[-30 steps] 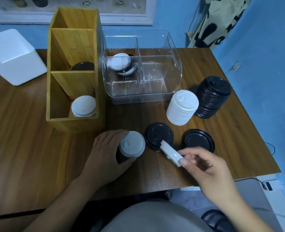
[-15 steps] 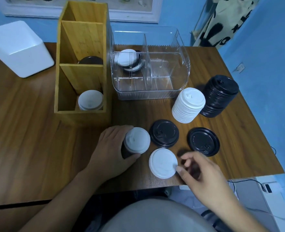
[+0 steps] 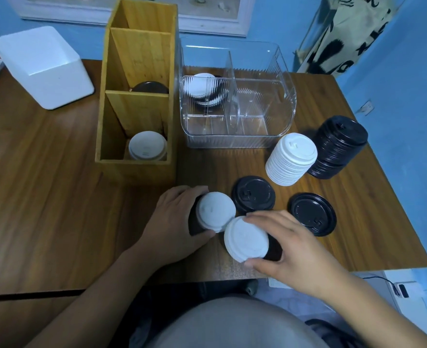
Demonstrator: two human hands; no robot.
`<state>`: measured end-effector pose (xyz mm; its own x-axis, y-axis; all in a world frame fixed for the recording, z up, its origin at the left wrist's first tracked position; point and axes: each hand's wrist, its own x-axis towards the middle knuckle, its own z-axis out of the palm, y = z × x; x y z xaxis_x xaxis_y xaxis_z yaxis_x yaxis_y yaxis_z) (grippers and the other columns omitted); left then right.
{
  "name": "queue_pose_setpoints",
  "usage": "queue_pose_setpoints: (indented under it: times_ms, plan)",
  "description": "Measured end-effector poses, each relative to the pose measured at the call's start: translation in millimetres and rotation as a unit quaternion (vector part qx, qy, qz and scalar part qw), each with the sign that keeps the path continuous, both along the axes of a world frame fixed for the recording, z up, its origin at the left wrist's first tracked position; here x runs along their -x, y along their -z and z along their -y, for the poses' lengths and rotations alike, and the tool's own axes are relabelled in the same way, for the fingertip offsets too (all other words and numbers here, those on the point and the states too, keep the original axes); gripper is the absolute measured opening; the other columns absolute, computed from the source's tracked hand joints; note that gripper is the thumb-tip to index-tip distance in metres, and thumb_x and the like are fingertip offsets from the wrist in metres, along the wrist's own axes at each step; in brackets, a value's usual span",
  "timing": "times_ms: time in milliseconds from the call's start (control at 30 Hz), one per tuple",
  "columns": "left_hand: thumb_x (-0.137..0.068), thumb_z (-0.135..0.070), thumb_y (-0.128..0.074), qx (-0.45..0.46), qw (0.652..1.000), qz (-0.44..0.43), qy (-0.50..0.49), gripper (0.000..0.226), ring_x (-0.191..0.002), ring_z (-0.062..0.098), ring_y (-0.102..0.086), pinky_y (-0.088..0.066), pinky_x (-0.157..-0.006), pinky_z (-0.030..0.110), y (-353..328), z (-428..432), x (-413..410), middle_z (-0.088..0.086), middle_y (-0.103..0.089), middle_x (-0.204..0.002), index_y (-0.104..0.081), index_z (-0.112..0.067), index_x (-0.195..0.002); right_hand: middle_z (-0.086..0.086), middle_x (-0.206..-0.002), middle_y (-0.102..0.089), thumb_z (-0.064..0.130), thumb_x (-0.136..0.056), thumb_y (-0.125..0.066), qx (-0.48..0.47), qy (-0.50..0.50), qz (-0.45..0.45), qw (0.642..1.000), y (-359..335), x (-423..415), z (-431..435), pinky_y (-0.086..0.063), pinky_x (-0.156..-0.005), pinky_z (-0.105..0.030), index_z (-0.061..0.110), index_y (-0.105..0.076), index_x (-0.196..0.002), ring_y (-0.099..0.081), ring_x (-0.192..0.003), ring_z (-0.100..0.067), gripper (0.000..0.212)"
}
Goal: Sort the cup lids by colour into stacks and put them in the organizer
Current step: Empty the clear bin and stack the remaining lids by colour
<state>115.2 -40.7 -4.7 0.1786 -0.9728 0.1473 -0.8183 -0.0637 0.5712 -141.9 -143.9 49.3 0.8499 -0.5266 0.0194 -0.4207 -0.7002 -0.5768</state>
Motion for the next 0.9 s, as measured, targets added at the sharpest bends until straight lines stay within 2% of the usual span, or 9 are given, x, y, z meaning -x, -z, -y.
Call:
queue_pose_setpoints:
  times_ms: [100, 233, 367, 467, 567, 633, 767, 900]
  plan:
    - [-0.073, -0.068, -0.069, 0.01, 1.0, -0.005, 0.004, 0.083, -0.131, 0.011, -0.044, -0.034, -0.109, 0.032, 0, 1, 0, -0.011, -0.054, -0.141, -0.048, -0.027, -0.142, 0.013, -0.139, -0.054, 0.058, -0.077, -0.077, 0.043, -0.007, 0.011, 0.999, -9, -19, 13, -0.043, -0.106, -0.029, 0.024, -0.056, -0.139, -0.048, -0.129, -0.012, 0.073]
    - [-0.072, -0.067, -0.071, 0.023, 1.0, -0.006, 0.006, 0.085, -0.129, 0.011, -0.044, -0.035, -0.106, 0.033, -1, 2, 0, -0.01, -0.055, -0.141, -0.049, -0.025, -0.142, 0.009, -0.142, -0.053, 0.06, -0.079, -0.075, 0.107, -0.04, -0.044, 0.992, -14, -54, 23, -0.046, -0.103, -0.041, 0.024, -0.054, -0.141, -0.048, -0.128, -0.017, 0.074]
    - [-0.071, -0.064, -0.078, 0.026, 1.0, -0.008, 0.002, 0.091, -0.129, 0.011, -0.044, -0.035, -0.106, 0.034, 2, 2, -1, -0.008, -0.056, -0.14, -0.046, -0.023, -0.146, 0.008, -0.14, -0.056, 0.062, -0.079, -0.071, 0.146, -0.07, -0.087, 0.983, -11, -76, 28, -0.044, -0.104, -0.044, 0.025, -0.056, -0.139, -0.052, -0.124, -0.02, 0.072]
    - [-0.072, -0.068, -0.074, 0.018, 1.0, -0.011, -0.001, 0.092, -0.129, 0.01, -0.044, -0.033, -0.107, 0.032, 2, 1, 0, -0.008, -0.056, -0.14, -0.046, -0.024, -0.147, 0.008, -0.138, -0.057, 0.06, -0.078, -0.073, 0.136, -0.081, -0.097, 0.983, -7, -82, 29, -0.036, -0.112, -0.041, 0.027, -0.056, -0.138, -0.052, -0.123, -0.02, 0.071]
    - [-0.072, -0.067, -0.078, 0.021, 1.0, -0.008, -0.001, 0.09, -0.129, 0.011, -0.043, -0.033, -0.108, 0.032, 3, 1, 0, -0.008, -0.057, -0.138, -0.048, -0.023, -0.145, 0.008, -0.136, -0.057, 0.058, -0.078, -0.074, 0.12, -0.086, -0.092, 0.985, -4, -83, 29, -0.017, -0.123, -0.043, 0.029, -0.055, -0.138, -0.051, -0.126, -0.019, 0.069]
    - [-0.073, -0.067, -0.076, 0.023, 1.0, 0.003, 0.011, 0.089, -0.132, 0.011, -0.043, -0.033, -0.111, 0.033, 4, 0, 0, -0.008, -0.056, -0.14, -0.049, -0.022, -0.145, 0.009, -0.135, -0.056, 0.062, -0.079, -0.07, 0.113, -0.089, -0.103, 0.984, -3, -83, 30, -0.011, -0.125, -0.045, 0.03, -0.055, -0.138, -0.05, -0.128, -0.017, 0.069]
    - [-0.072, -0.066, -0.074, 0.017, 0.999, 0.017, 0.028, 0.09, -0.136, 0.013, -0.042, -0.033, -0.115, 0.038, 3, -1, -2, -0.009, -0.053, -0.145, -0.05, -0.02, -0.146, 0.012, -0.127, -0.055, 0.066, -0.076, -0.068, 0.104, -0.077, -0.113, 0.985, -1, -83, 30, -0.011, -0.124, -0.047, 0.033, -0.057, -0.135, -0.05, -0.122, -0.017, 0.069]
    - [-0.077, -0.063, -0.07, 0.013, 0.999, 0.021, 0.031, 0.084, -0.135, 0.013, -0.042, -0.033, -0.114, 0.038, 2, -1, -4, -0.008, -0.054, -0.143, -0.05, -0.02, -0.146, 0.014, -0.124, -0.051, 0.071, -0.074, -0.064, 0.105, -0.08, -0.145, 0.981, -3, -87, 30, -0.011, -0.124, -0.054, 0.036, -0.053, -0.135, -0.046, -0.121, -0.015, 0.071]
